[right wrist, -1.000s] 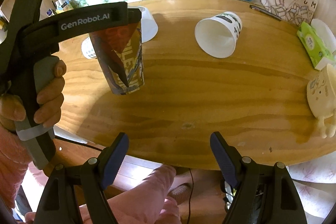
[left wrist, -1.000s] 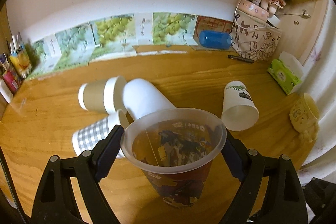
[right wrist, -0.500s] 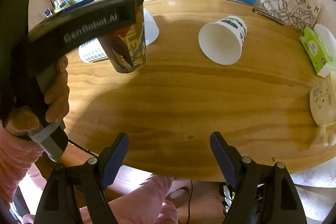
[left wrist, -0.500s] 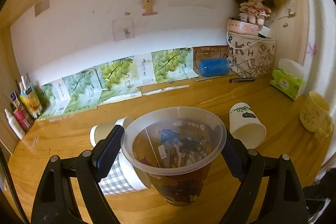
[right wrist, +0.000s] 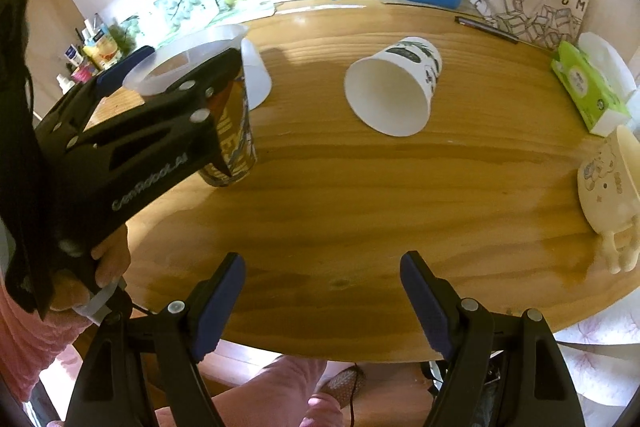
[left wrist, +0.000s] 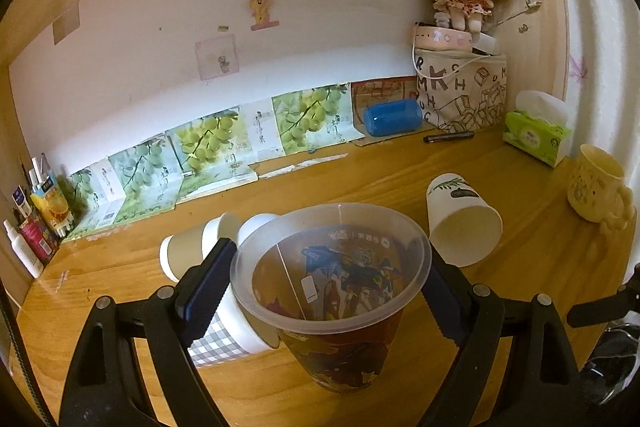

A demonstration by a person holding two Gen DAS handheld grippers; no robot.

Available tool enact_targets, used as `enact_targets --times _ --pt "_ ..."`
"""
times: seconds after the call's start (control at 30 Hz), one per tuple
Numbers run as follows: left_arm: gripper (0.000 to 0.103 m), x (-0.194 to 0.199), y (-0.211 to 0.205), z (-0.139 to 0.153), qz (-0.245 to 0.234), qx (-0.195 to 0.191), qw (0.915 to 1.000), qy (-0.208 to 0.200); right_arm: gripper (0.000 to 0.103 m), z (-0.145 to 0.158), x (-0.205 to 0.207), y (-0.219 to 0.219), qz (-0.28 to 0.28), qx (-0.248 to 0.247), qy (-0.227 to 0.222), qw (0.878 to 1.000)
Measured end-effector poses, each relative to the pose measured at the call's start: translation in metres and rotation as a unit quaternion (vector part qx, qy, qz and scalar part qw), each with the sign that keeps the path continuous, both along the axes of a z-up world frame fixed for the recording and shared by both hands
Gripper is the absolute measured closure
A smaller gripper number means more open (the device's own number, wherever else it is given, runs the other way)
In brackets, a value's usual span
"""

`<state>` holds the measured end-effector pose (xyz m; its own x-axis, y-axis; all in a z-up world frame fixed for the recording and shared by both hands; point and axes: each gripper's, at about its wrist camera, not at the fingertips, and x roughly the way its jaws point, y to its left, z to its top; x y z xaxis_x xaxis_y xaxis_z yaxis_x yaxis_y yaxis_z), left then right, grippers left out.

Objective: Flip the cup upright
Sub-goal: 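Rotate the cup with the left gripper until its rim faces up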

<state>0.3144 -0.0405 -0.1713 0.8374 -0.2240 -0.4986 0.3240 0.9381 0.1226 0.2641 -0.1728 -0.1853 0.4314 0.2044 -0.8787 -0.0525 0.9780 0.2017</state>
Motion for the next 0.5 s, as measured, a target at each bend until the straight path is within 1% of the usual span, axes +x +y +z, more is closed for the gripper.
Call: enact_targets --times 0.23,0.4,0.5 --pt "0.013 -0.008 -0.002 -0.002 -0.009 0.01 0.9999 -0.007 0.023 -0.001 0.002 0.0 -0.007 -0.001 0.0 1.0" --pt "0.013 -0.013 0.0 -0.002 -0.016 0.01 0.9998 0.005 0.023 0.002 -0.001 0.003 -0.006 0.001 -0.002 1.0" --pt "0.013 -0.018 -0.001 -0.003 -0.021 0.02 0.9995 0.008 0.023 0.003 -0.002 0.005 -0.004 0.001 -0.004 1.0"
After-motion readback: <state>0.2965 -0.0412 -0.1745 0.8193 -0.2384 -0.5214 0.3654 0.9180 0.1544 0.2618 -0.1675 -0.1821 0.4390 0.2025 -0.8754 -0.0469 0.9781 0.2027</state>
